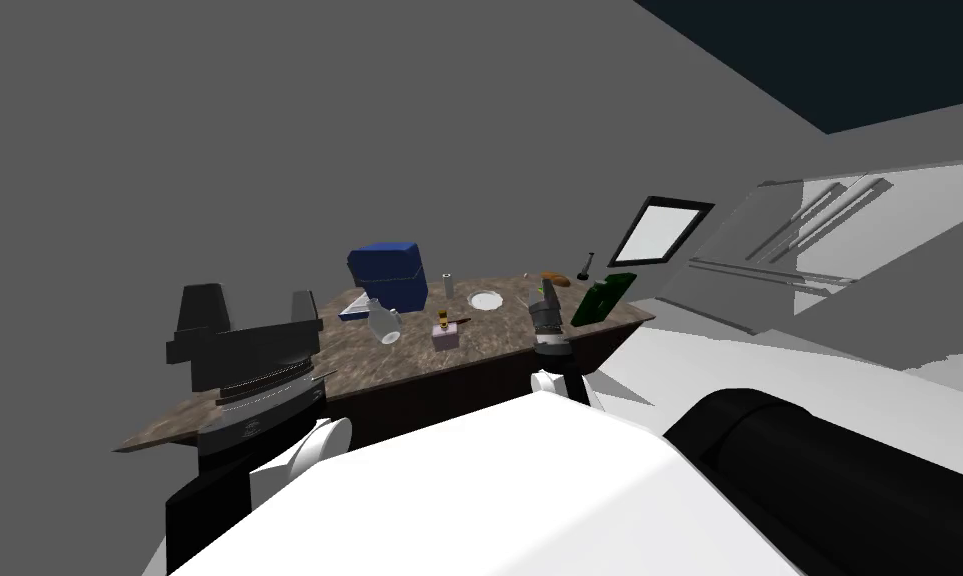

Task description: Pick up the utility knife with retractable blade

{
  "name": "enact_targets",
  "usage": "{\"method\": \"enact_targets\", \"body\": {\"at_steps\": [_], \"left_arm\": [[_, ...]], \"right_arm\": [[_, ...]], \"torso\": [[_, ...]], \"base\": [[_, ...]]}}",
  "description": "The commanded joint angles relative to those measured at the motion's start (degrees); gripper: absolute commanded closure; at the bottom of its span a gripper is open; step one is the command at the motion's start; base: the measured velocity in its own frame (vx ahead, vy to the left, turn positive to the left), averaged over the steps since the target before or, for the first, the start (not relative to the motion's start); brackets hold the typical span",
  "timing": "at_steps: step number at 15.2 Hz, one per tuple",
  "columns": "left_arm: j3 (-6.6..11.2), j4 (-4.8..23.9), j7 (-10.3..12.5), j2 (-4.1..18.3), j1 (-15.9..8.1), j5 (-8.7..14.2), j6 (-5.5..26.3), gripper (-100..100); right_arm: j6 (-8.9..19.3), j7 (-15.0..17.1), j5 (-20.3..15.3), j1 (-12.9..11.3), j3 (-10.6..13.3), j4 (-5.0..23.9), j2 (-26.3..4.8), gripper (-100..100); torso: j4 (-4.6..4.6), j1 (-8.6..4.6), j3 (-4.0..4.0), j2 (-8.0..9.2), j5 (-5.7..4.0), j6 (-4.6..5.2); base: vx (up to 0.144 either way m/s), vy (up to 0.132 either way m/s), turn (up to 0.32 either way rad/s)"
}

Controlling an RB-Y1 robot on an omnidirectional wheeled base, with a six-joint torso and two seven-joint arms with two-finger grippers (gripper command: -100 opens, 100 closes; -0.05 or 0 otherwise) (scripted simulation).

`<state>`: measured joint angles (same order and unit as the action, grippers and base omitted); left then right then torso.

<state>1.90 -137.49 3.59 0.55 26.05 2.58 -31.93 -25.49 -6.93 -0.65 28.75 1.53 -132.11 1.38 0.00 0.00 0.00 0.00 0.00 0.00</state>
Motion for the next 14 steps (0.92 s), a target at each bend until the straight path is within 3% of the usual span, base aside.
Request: {"method": "enact_targets", "body": {"at_steps": [1, 9, 14], "left_arm": [[0.00, 0.0, 0.0, 0.0, 0.0, 0.0, 0.0, 0], [0.00, 0.0, 0.0, 0.0, 0.0, 0.0, 0.0, 0], [0.00, 0.0, 0.0, 0.0, 0.0, 0.0, 0.0, 0]], "right_arm": [[-0.1, 0.3, -0.5, -0.1, -0.1, 0.4, -2.3, -100], [-0.6, 1.9, -3.7, -0.6, -0.8, 3.0, -10.1, -100], [-1.1, 3.7, -7.4, -1.1, -1.5, 6.3, -16.4, -100]], "torso": [[0.00, 0.00, 0.00, 0.00, 0.00, 0.00], [0.01, -0.24, 0.03, 0.05, -0.05, -0.01], [0.01, -0.25, 0.01, 0.02, -0.06, 0.00]], "base": [[-0.002, -0.010, 0.025], [-0.009, -0.040, 0.055], [-0.010, -0.047, 0.096]]}}
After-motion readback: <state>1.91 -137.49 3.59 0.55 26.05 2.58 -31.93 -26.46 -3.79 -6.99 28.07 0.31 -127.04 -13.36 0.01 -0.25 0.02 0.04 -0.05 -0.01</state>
